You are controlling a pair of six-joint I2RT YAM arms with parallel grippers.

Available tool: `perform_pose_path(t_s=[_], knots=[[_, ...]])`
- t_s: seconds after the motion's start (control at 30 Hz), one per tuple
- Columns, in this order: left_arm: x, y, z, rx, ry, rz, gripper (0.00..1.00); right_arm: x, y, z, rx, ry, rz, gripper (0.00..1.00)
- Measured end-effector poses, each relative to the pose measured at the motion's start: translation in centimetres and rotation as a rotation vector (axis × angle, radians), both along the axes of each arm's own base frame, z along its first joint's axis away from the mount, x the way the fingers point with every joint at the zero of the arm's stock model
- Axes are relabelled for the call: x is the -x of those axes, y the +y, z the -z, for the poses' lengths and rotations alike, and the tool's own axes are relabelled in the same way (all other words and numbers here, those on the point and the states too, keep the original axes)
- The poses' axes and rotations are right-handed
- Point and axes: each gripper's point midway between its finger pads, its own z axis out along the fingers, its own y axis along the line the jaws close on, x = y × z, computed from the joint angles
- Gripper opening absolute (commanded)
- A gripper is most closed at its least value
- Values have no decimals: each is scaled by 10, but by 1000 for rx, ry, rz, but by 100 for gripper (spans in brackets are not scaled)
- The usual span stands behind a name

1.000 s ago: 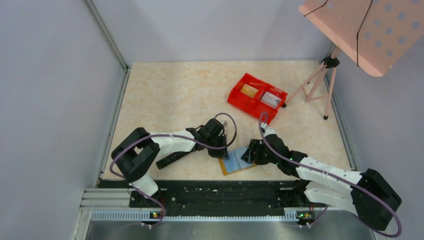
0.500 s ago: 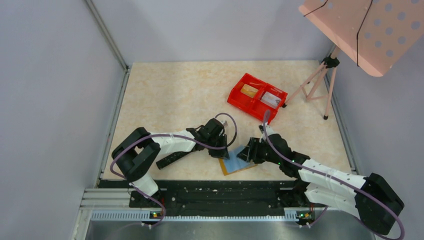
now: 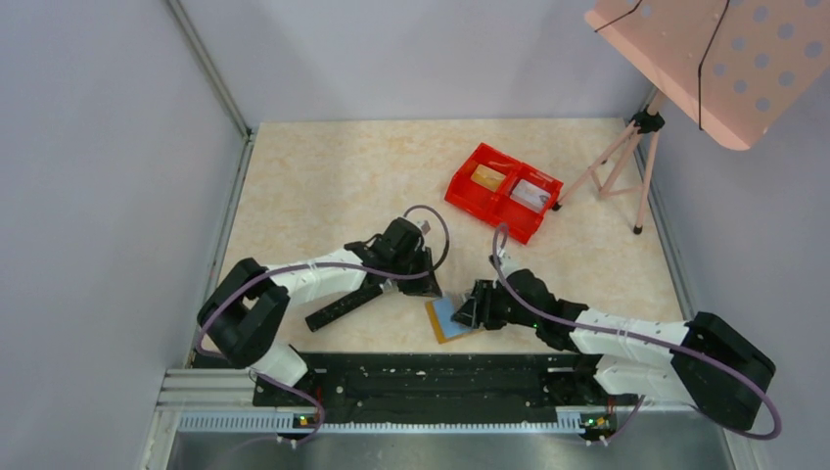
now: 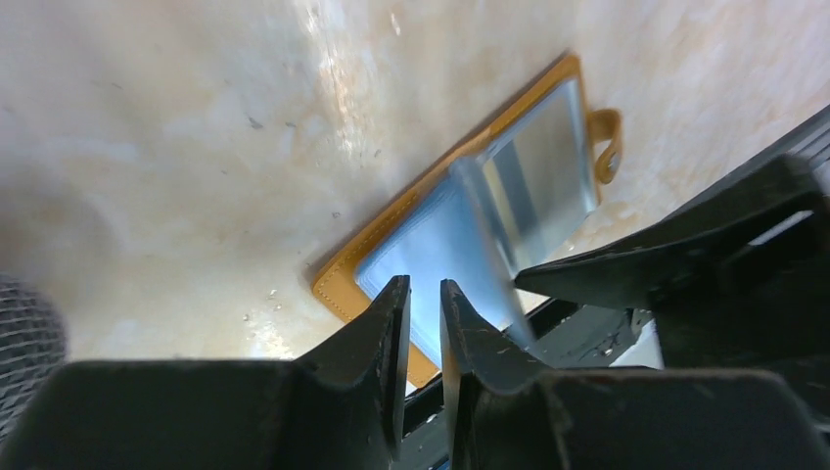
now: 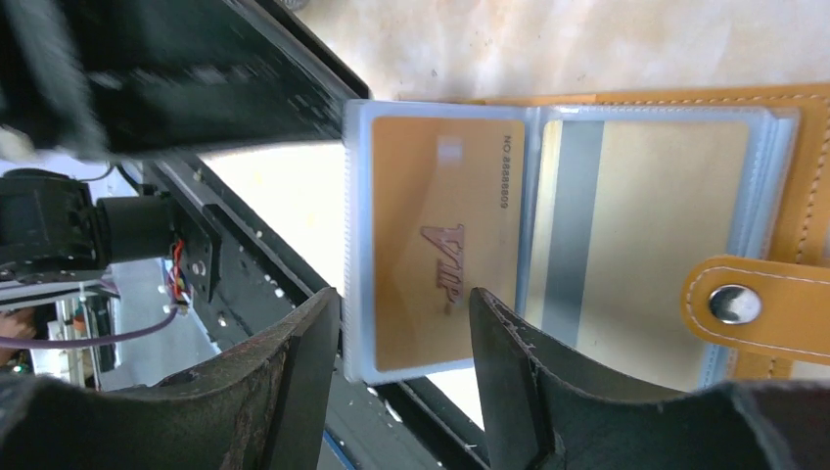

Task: Take the credit cards out of the card holder
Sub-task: Remove the credit card from the card holder.

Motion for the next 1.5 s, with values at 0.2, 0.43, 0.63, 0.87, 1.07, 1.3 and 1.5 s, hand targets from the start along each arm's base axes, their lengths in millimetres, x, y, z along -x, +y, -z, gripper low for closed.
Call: perform_pose_path(t_s=[0.2,0.43,0.63,0.87,1.07,1.3,1.5], knots=[[-20,8,-30,51,-51,-57,24,6,5,15,40,24,-23,52],[-13,-2,-40,115,-32,-9,24,3,13,15,53,18,-27,52],[2,-14,-38,147,-16,55,23,-1,11,15,76,10,-12,51],[19,-6,-7,101,38,69,22,-2,10,15,88,11,-4,53],[26,6,16,45,69,60,22,-3,6,9,86,-2,10,54],[23,7,21,33,60,57,21,-5,2,7,97,-13,31,47],[21,6,24,28,53,58,21,-10,-3,8,108,-18,40,37]])
